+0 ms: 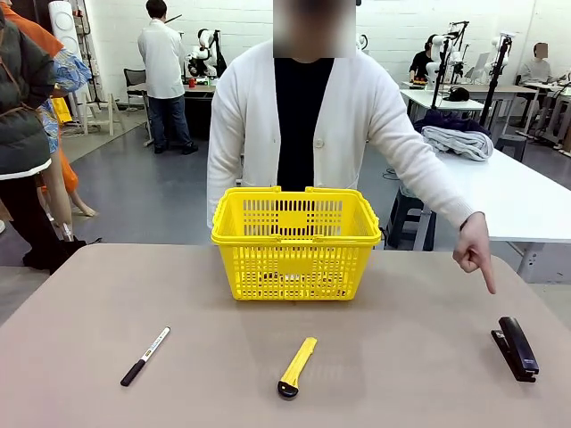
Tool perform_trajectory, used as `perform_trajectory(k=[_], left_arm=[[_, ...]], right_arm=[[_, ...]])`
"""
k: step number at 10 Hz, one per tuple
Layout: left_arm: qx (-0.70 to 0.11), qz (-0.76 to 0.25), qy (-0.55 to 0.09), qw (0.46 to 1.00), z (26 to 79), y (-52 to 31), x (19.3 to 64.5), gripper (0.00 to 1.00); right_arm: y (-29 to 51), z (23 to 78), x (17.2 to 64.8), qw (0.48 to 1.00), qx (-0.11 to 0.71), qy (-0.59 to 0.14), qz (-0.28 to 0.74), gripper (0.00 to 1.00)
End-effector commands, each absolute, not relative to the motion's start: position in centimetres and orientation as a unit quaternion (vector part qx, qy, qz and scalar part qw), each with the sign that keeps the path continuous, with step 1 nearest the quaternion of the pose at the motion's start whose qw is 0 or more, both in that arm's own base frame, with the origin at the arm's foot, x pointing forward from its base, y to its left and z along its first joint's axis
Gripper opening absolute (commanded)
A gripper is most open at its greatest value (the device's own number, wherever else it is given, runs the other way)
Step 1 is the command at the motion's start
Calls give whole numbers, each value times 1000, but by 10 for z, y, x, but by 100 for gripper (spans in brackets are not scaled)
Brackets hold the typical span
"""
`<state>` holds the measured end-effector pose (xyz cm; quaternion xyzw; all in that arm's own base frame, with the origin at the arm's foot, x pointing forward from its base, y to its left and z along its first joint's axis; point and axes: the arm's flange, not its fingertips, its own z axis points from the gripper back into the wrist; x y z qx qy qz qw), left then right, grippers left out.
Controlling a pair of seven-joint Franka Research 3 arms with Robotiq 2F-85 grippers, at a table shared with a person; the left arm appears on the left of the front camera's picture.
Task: Place the items the person wants into the basket.
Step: Pick up the item the person points to and place it in the Market Basket.
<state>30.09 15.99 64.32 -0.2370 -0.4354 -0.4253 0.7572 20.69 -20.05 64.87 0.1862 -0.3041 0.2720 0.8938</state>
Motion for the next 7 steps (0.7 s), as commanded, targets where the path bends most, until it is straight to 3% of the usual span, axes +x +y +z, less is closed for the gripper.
perform_trajectory(k=[1,7], left_arm=[[-240,-428,-433,756,645,160,301,100],[-240,-428,-433,756,645,160,301,100]], right_arm=[[-198,647,206,888,198,-307,280,100],[-198,647,206,888,198,-307,280,100]])
